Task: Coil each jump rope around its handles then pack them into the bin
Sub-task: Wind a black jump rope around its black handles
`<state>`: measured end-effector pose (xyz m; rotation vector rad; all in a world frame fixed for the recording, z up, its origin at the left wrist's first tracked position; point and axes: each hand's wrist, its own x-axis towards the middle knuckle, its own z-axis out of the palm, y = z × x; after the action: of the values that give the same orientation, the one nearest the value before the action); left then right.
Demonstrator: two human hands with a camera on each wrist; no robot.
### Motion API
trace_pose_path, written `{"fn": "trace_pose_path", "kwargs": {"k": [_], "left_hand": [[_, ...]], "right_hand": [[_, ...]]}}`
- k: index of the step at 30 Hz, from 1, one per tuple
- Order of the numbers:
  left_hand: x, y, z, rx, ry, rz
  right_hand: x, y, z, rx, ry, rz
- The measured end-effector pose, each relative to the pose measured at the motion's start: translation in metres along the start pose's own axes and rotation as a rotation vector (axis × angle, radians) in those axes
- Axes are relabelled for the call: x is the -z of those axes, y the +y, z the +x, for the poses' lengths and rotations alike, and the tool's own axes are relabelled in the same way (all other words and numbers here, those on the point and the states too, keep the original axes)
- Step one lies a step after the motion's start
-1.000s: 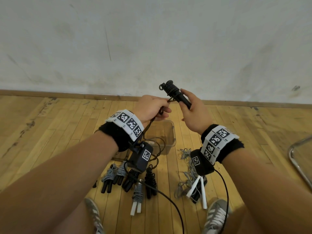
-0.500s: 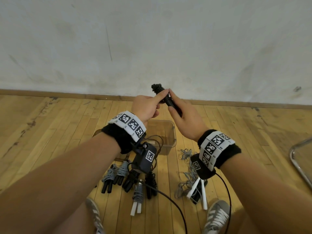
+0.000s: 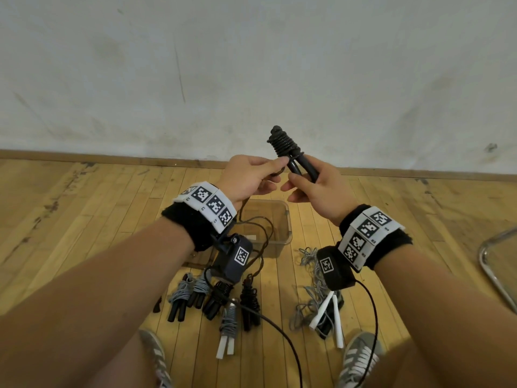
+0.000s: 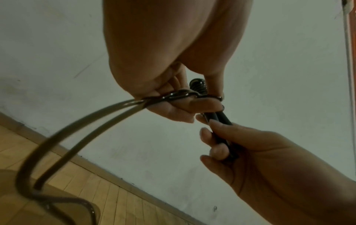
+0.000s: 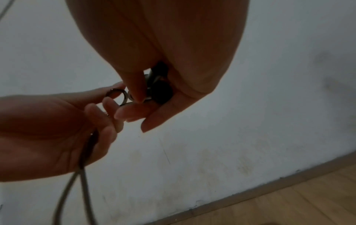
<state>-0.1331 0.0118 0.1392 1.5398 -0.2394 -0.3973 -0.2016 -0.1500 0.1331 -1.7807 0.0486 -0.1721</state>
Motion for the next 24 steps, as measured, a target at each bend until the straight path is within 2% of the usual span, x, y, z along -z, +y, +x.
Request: {"fn": "trace_pose_path", "kwargs": {"k": [3,7,14,18,24], "left_hand": [[0.001,0.0,0.002,0.013,0.016,0.088],[0.001,0.002,0.004,0.019,0.026,0.231],[0.0,0.005,-0.001,0.055,0.054,0.282],[-0.001,0.006,-0.002,0.044,0.075,0.184],[0.0,0.004,-0.001,0.06,0.086,0.102]], "right_hand": [[0.003,0.003,0.002,0.072,0.029,-0.132],[0.003,0.006,0.002,0.097,0.065,-0.348],[-0.001,0.018,0.007,0.129,0.171,-0.56],[0.0,0.016,0.008,0.154,0.208,-0.586],[-0.002,0.016,0.009,0.134,0.17,-0.63]]}}
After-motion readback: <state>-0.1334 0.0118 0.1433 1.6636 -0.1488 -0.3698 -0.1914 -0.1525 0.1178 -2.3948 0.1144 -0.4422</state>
